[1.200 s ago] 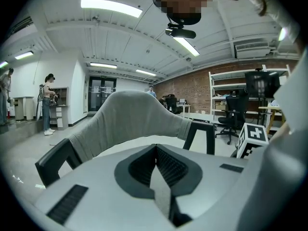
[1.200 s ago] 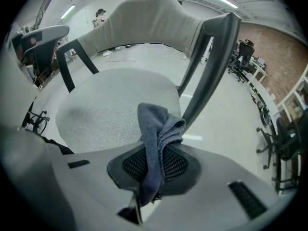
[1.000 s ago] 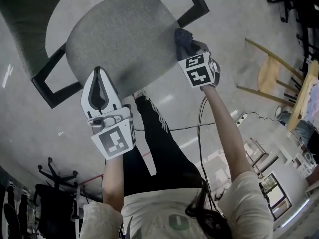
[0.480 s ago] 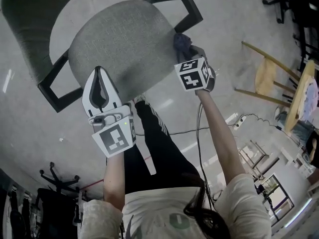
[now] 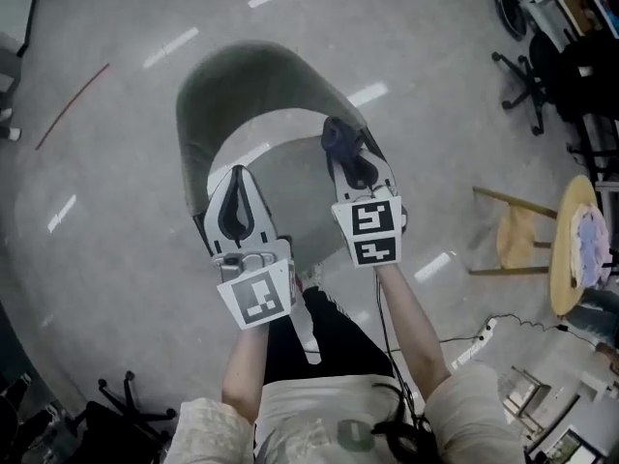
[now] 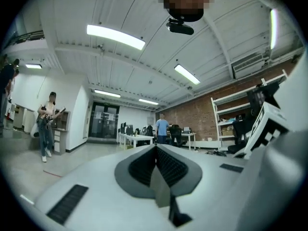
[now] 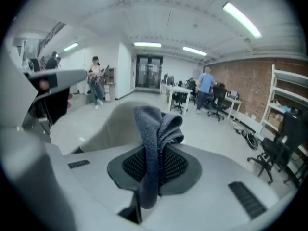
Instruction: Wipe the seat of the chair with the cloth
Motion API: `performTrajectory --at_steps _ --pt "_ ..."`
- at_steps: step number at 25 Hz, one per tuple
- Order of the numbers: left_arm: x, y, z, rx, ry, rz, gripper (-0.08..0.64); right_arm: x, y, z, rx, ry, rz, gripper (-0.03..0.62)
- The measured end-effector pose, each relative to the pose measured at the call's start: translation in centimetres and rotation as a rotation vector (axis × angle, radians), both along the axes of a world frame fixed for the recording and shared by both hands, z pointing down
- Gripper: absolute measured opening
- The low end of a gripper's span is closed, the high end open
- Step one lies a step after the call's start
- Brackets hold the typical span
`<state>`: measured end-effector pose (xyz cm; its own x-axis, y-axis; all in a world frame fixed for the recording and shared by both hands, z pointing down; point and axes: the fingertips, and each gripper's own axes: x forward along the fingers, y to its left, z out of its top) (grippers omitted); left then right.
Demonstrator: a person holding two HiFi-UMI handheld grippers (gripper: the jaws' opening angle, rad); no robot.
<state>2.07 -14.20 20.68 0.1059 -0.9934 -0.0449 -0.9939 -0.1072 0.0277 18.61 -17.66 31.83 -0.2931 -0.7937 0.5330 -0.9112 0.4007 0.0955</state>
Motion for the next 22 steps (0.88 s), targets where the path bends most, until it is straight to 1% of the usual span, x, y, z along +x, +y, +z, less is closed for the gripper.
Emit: performTrajectory --at_steps 3,5,7,9,11,13,16,19,22 --pt "-2.7 2.3 -7.5 0.027 -0.007 0.007 0.015 -4.1 1.8 -12.6 0.190 -0.070 -0.048 0.055" --pt "-4.9 3.4 -11.6 0.057 -0.020 0.003 0.015 -6.3 2.9 -19.7 0.318 -0.106 -0.056 0.055" --pt "-7.1 4.4 -15.3 0.088 -0.008 -0.011 0.015 -7.9 4.3 -25.0 0.414 -0.149 -0.047 0.055" --pt "-8.9 5.6 -18.4 0.114 0.016 -0.019 0.015 -9.6 6.3 -28.6 0.477 -0.209 -0.047 0.055" --pt "-10.3 7.0 -20.9 0.141 0.028 -0.014 0.015 -11.3 8.5 -30.7 0.503 -0.251 -0.060 0.055" --pt "-11.2 8.2 -22.5 0.162 0.024 0.005 0.015 -12.9 10.5 -31.4 0.516 -0.255 -0.079 0.055" --pt "-11.8 9.5 -23.0 0.167 0.004 0.029 0.015 -14.8 12.5 -31.2 0.519 -0.227 -0.108 0.055" --pt "-11.9 10.0 -23.5 0.178 -0.005 0.043 0.015 -15.8 12.9 -31.9 0.513 -0.253 -0.114 0.055" --pt "-12.2 10.4 -23.6 0.155 -0.010 0.048 0.015 -16.9 13.0 -32.8 0.527 -0.264 -0.117 0.055"
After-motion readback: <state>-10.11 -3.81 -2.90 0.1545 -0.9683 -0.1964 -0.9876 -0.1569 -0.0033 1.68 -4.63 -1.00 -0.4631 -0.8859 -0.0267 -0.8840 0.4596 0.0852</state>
